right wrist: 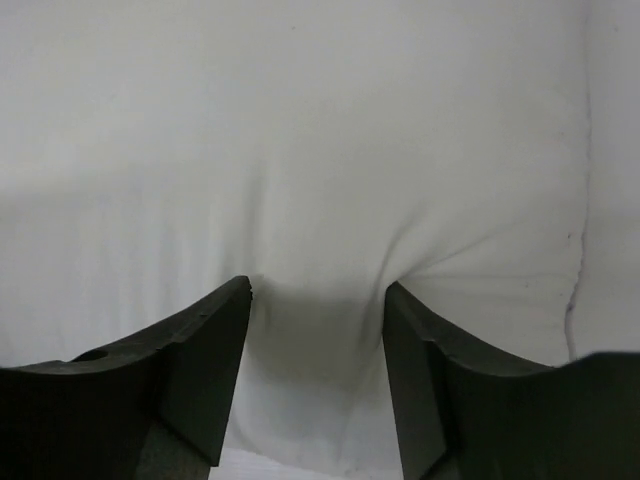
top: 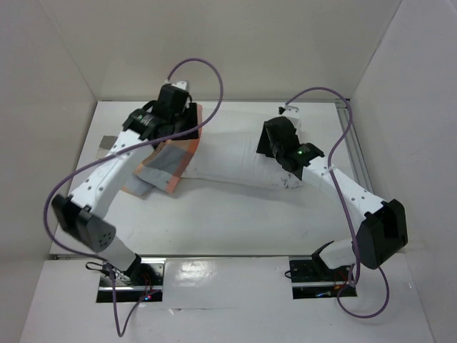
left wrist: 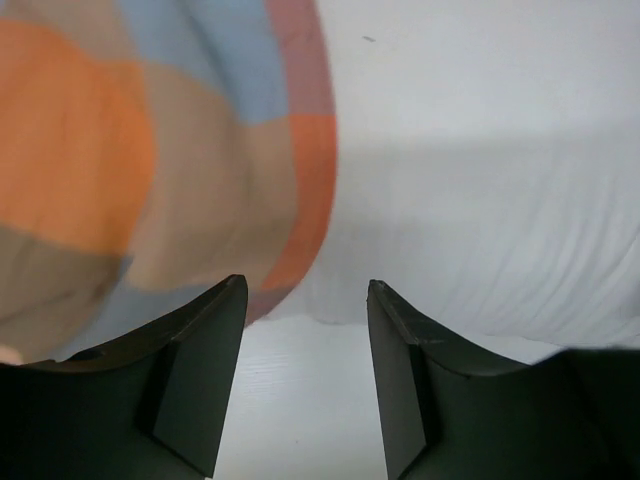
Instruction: Put the pillow into the pillowcase
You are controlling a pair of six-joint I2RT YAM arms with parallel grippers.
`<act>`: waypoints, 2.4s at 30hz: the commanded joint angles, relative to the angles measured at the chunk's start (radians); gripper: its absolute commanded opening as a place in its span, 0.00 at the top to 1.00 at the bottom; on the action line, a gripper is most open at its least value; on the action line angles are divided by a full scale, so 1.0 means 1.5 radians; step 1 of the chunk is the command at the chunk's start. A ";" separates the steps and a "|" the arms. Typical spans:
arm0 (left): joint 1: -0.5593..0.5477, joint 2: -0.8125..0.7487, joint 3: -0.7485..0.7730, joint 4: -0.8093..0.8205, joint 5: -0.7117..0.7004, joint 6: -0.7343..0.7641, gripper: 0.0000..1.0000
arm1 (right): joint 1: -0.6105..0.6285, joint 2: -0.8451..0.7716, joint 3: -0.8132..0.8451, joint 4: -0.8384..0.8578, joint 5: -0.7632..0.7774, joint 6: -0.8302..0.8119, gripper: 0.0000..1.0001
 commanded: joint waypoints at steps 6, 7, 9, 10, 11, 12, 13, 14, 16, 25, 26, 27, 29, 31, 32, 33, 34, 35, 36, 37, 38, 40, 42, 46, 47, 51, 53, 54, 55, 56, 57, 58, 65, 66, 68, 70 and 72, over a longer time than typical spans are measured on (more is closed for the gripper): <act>-0.015 -0.327 -0.386 0.164 -0.158 -0.171 0.44 | 0.003 -0.001 0.086 0.029 -0.038 -0.039 0.03; -0.023 -0.348 -0.425 0.164 -0.166 -0.198 0.45 | 0.003 -0.001 0.092 0.029 -0.038 -0.039 0.00; -0.031 -0.392 -0.548 0.188 -0.166 -0.279 0.45 | -0.004 -0.001 0.092 0.029 -0.045 -0.045 0.00; -0.031 -0.400 -0.586 0.219 -0.154 -0.307 0.44 | -0.004 -0.001 0.092 0.023 -0.045 -0.045 0.00; -0.031 -0.406 -0.620 0.239 -0.139 -0.326 0.43 | -0.004 -0.001 0.092 0.022 -0.051 -0.045 0.00; -0.031 -0.406 -0.678 0.255 -0.123 -0.377 0.41 | -0.004 -0.001 0.099 0.022 -0.051 -0.053 0.00; -0.031 -0.412 -0.708 0.283 -0.111 -0.388 0.39 | -0.004 -0.001 0.100 0.016 -0.051 -0.059 0.00; -0.031 -0.412 -0.736 0.343 -0.105 -0.400 0.38 | -0.004 -0.001 0.108 0.007 -0.051 -0.059 0.00; -0.031 -0.418 -0.804 0.398 -0.105 -0.421 0.32 | -0.004 -0.001 0.114 0.001 -0.051 -0.067 0.00; -0.037 -0.419 -0.939 0.543 -0.193 -0.443 0.08 | -0.004 -0.015 0.114 -0.011 -0.057 -0.080 0.00; -0.037 -0.410 -0.939 0.581 -0.193 -0.437 0.05 | -0.004 -0.015 0.114 -0.011 -0.057 -0.086 0.00; -0.031 -0.394 -0.948 0.602 -0.205 -0.430 0.05 | -0.004 -0.015 0.114 -0.011 -0.057 -0.086 0.00; -0.012 -0.380 -0.948 0.634 -0.198 -0.409 0.05 | -0.004 -0.022 0.114 -0.018 -0.075 -0.111 0.00; 0.025 -0.352 -0.957 0.702 -0.166 -0.388 0.05 | -0.004 -0.044 0.114 -0.036 -0.087 -0.133 0.00; 0.034 -0.340 -0.957 0.722 -0.140 -0.373 0.05 | -0.004 -0.051 0.099 -0.042 -0.093 -0.153 0.00; 0.042 -0.328 -0.957 0.740 -0.140 -0.373 0.08 | -0.004 -0.059 0.091 -0.049 -0.100 -0.159 0.00; 0.052 -0.315 -0.957 0.748 -0.140 -0.373 0.10 | -0.004 -0.077 0.082 -0.055 -0.106 -0.159 0.00; 0.058 -0.294 -0.950 0.748 -0.140 -0.367 0.12 | -0.004 -0.085 0.074 -0.068 -0.122 -0.168 0.00; 0.058 -0.286 -0.942 0.748 -0.140 -0.359 0.14 | -0.004 -0.094 0.059 -0.081 -0.131 -0.169 0.00; 0.076 -0.278 -0.941 0.757 -0.140 -0.359 0.18 | -0.004 -0.113 0.049 -0.096 -0.140 -0.169 0.00; 0.083 -0.270 -0.941 0.780 -0.133 -0.347 0.21 | 0.002 -0.124 0.039 -0.105 -0.140 -0.162 0.00; 0.097 -0.245 -0.932 0.800 -0.099 -0.330 0.26 | 0.003 -0.141 0.016 -0.141 -0.131 -0.149 0.00; 0.097 -0.228 -0.910 0.815 -0.071 -0.324 0.38 | 0.003 -0.154 0.007 -0.169 -0.108 -0.124 0.00; 0.097 -0.223 -0.883 0.799 -0.047 -0.315 0.74 | -0.006 -0.161 -0.021 -0.225 -0.081 -0.070 0.00; 0.097 -0.230 -0.883 0.791 -0.047 -0.309 0.85 | -0.014 -0.155 -0.030 -0.233 -0.081 -0.061 0.00; 0.097 -0.283 -0.853 0.762 -0.032 -0.266 1.00 | -0.032 -0.121 -0.061 -0.201 -0.095 -0.048 0.00; 0.097 -0.306 -0.835 0.756 0.008 -0.236 1.00 | -0.032 -0.097 -0.069 -0.159 -0.101 -0.048 0.00; 0.091 -0.313 -0.818 0.750 0.023 -0.216 1.00 | -0.032 -0.085 -0.075 -0.145 -0.109 -0.048 0.00; 0.091 -0.313 -0.808 0.743 0.058 -0.216 1.00 | -0.032 -0.072 -0.088 -0.130 -0.120 -0.048 0.00; 0.069 -0.313 -0.797 0.743 0.077 -0.216 1.00 | -0.032 -0.044 -0.097 -0.086 -0.135 -0.048 0.05; 0.055 -0.313 -0.780 0.736 0.089 -0.216 1.00 | -0.032 -0.029 -0.104 -0.063 -0.149 -0.048 0.21; 0.039 -0.291 -0.773 0.736 0.102 -0.216 1.00 | -0.032 -0.015 -0.104 -0.041 -0.180 -0.048 0.41; -0.099 -0.194 -0.686 0.749 0.150 -0.228 1.00 | 0.006 0.044 -0.065 0.034 -0.219 -0.019 1.00; -0.128 -0.167 -0.670 0.749 0.160 -0.228 1.00 | 0.006 0.044 -0.057 0.034 -0.219 -0.010 1.00; -0.156 -0.143 -0.618 0.740 0.188 -0.221 1.00 | 0.012 0.044 -0.042 0.040 -0.219 -0.002 1.00; -0.174 -0.136 -0.587 0.698 0.194 -0.221 1.00 | 0.012 0.038 -0.027 0.031 -0.219 -0.002 1.00; -0.174 -0.155 -0.560 0.672 0.207 -0.203 1.00 | 0.012 0.024 -0.027 0.031 -0.196 -0.002 1.00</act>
